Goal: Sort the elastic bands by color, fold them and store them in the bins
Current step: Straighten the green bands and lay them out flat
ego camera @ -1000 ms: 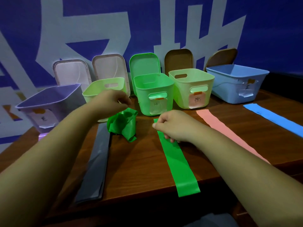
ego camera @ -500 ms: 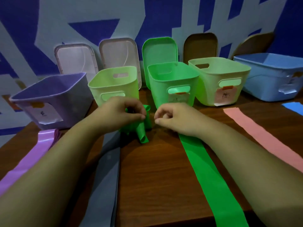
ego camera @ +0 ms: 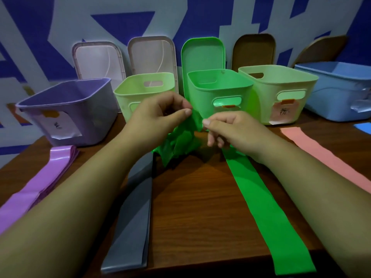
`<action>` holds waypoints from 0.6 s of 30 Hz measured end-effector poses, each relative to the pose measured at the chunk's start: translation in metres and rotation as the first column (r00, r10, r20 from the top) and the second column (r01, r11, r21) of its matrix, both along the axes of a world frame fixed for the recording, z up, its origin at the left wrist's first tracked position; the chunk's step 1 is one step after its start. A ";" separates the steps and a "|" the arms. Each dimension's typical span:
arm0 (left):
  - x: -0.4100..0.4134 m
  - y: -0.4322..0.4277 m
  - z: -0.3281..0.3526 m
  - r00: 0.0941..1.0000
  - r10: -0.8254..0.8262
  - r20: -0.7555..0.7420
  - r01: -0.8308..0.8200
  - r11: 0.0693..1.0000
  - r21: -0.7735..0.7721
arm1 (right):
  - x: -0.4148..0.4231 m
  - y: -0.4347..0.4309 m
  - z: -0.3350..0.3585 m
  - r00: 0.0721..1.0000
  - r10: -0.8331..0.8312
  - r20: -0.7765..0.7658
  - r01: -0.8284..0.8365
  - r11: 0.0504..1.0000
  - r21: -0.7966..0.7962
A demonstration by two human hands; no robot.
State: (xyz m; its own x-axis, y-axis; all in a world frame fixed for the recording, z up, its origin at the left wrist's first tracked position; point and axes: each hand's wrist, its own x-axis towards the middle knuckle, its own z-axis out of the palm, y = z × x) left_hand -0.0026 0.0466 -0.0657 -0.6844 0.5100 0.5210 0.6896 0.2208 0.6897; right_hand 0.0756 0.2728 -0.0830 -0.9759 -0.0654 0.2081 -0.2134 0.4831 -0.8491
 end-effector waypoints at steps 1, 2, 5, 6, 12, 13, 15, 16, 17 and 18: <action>0.002 0.001 0.000 1.000 -0.013 0.004 0.013 1.000 -0.006 | -0.001 0.001 -0.001 1.000 0.004 0.009 -0.003 0.998 -0.058; 0.004 0.002 -0.001 0.999 -0.028 0.016 0.028 1.000 -0.011 | -0.002 0.002 -0.002 1.000 0.004 0.018 -0.002 0.994 -0.107; 0.008 0.007 -0.004 0.996 -0.064 0.056 0.065 0.998 -0.007 | -0.006 0.005 -0.005 1.000 -0.019 0.018 0.022 0.978 -0.205; 0.010 0.009 -0.006 0.997 -0.061 0.057 0.062 0.998 -0.015 | -0.007 0.006 -0.006 1.000 -0.022 0.014 0.025 0.973 -0.229; 0.007 0.015 -0.013 0.995 -0.038 -0.093 0.031 0.997 -0.075 | -0.011 0.009 -0.006 0.998 -0.025 0.056 0.042 0.946 -0.322; 0.005 0.016 -0.014 0.991 -0.027 -0.132 0.016 0.997 -0.079 | -0.011 0.009 -0.005 0.998 -0.020 0.062 0.039 0.946 -0.321; 0.004 0.018 -0.015 0.985 0.013 -0.171 -0.029 0.995 -0.090 | -0.010 0.007 -0.003 0.998 -0.011 0.069 0.036 0.933 -0.357; 0.003 0.019 -0.015 0.983 0.041 -0.181 -0.060 0.993 -0.101 | -0.010 0.006 -0.002 0.998 -0.011 0.068 0.037 0.916 -0.400; 0.001 0.018 -0.014 0.980 0.068 -0.185 -0.092 0.988 -0.121 | -0.010 0.006 -0.001 0.998 -0.017 0.063 0.044 0.890 -0.453; -0.001 0.018 -0.015 0.979 0.088 -0.185 -0.118 0.980 -0.158 | -0.010 0.006 0.000 0.998 -0.028 0.057 0.053 0.863 -0.502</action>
